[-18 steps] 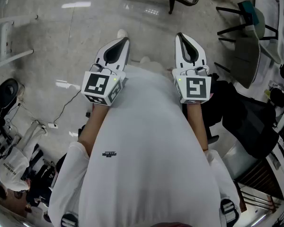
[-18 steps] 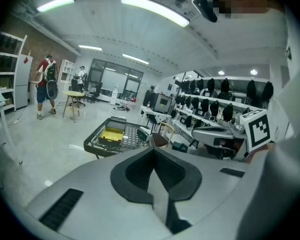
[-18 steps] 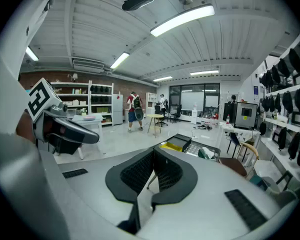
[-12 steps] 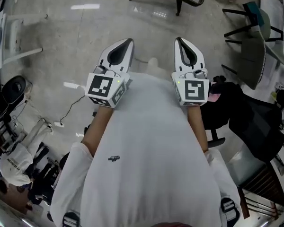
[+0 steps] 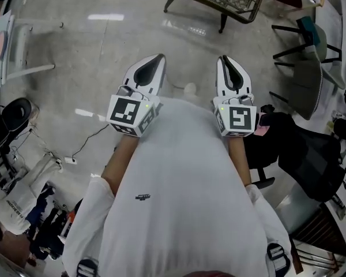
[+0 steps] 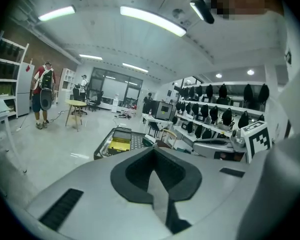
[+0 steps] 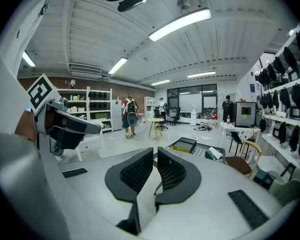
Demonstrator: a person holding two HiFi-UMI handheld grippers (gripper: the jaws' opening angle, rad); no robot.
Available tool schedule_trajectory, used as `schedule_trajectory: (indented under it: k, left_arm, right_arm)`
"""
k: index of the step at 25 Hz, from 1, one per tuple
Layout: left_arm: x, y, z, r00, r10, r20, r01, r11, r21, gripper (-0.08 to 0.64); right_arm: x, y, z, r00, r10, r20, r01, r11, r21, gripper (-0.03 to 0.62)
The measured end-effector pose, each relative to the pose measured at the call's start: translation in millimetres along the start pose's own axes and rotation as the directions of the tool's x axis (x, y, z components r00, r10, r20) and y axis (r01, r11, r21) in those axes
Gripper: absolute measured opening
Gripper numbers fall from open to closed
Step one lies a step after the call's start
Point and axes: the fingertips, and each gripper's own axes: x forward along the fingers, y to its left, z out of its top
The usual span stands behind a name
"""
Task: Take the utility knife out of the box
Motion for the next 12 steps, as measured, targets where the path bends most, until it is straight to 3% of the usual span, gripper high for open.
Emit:
schedule_trajectory:
  k: [12]
  left_arm:
    - [-25.6,107.9,35.3,0.998,-0.025,0.058,0.024,1.000,0.015,0.002]
  right_arm:
    - [73.2,47.4,22.9,0.998,-0.068,0.002,0.068,0.998,-0.016,0.002]
